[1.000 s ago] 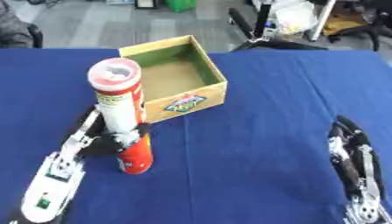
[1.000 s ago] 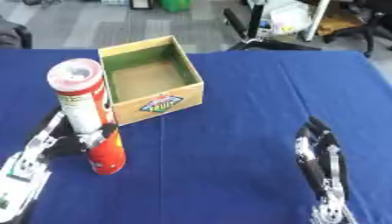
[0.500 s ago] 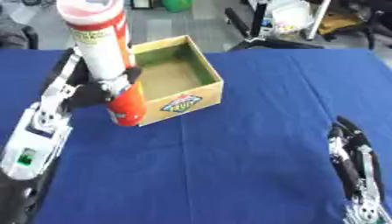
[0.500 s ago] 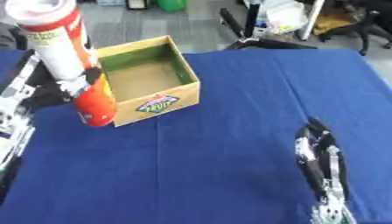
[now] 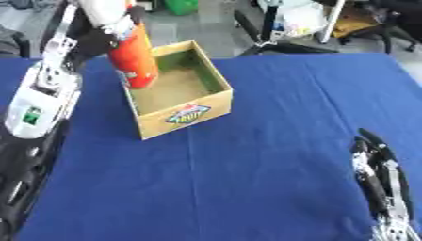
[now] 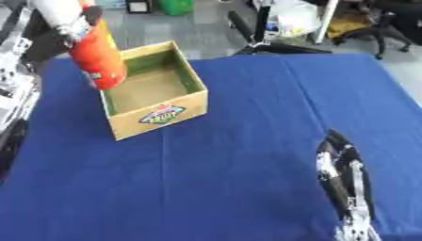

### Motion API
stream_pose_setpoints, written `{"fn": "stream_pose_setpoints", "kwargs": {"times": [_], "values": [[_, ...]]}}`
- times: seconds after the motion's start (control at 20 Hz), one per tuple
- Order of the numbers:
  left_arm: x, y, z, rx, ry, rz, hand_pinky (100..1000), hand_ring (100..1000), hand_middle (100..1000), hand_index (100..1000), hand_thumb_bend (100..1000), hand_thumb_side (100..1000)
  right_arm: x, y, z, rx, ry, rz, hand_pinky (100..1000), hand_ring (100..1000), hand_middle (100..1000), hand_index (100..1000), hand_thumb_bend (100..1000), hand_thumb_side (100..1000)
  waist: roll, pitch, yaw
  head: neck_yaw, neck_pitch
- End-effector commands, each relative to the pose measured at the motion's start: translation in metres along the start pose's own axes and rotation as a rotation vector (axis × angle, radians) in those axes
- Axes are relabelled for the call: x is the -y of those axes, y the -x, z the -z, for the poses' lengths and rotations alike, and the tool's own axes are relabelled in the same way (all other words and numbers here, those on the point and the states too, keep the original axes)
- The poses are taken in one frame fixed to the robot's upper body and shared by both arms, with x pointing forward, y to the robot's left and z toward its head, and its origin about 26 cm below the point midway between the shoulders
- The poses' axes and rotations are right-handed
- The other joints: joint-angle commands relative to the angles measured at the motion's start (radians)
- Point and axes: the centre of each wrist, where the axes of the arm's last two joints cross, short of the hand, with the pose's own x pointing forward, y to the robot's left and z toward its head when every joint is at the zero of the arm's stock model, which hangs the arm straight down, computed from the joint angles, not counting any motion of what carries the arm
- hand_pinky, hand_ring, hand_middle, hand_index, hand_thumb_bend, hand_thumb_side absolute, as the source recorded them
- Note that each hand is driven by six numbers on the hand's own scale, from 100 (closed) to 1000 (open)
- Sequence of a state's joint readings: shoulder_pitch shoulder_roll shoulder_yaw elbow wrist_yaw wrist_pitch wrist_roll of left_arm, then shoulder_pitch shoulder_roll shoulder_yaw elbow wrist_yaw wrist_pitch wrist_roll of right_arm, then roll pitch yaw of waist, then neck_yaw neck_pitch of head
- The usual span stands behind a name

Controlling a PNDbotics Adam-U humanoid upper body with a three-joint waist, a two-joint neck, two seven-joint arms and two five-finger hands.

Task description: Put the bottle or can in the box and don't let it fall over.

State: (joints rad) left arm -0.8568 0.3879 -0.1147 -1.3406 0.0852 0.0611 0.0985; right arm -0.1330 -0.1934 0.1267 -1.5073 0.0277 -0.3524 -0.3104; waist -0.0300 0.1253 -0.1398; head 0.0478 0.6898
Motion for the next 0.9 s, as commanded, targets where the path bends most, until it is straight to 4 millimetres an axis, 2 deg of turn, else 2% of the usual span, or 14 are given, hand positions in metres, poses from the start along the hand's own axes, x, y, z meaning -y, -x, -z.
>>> {"fn": "stream_pose_setpoints", "kwargs": {"times": [0.05,0.3,0.65,0.8,0.9], "values": [[-0.001,-0.003,0.016,-0.006,-0.053,0.026,288,427,356,668,100,211,-0.003,-0.005,0.007,0.023,-0.017,0.017,833,904,880,867,100,603,-0.001,-0.006,-0.008,0.005,-0.021],[0.001,0.019,0.024,-0.057,-0.103,0.115,318,453,378,678,100,180,-0.011,-0.008,0.010,0.033,-0.039,0.038,833,904,881,867,100,608,-0.003,0.004,-0.028,0.007,-0.030],[0.007,0.062,0.020,-0.112,-0.095,0.184,364,481,406,693,100,153,-0.014,-0.009,0.012,0.038,-0.043,0.049,832,904,880,867,100,612,-0.006,0.012,-0.037,0.005,-0.031],[0.011,0.082,0.015,-0.132,-0.077,0.189,405,509,432,708,100,105,-0.014,-0.009,0.012,0.037,-0.042,0.049,832,904,880,866,100,613,-0.006,0.013,-0.036,0.004,-0.031],[0.012,0.093,0.010,-0.135,-0.054,0.199,471,555,470,728,100,100,-0.014,-0.009,0.012,0.037,-0.041,0.049,833,904,880,867,100,614,-0.006,0.014,-0.034,0.003,-0.030]]}}
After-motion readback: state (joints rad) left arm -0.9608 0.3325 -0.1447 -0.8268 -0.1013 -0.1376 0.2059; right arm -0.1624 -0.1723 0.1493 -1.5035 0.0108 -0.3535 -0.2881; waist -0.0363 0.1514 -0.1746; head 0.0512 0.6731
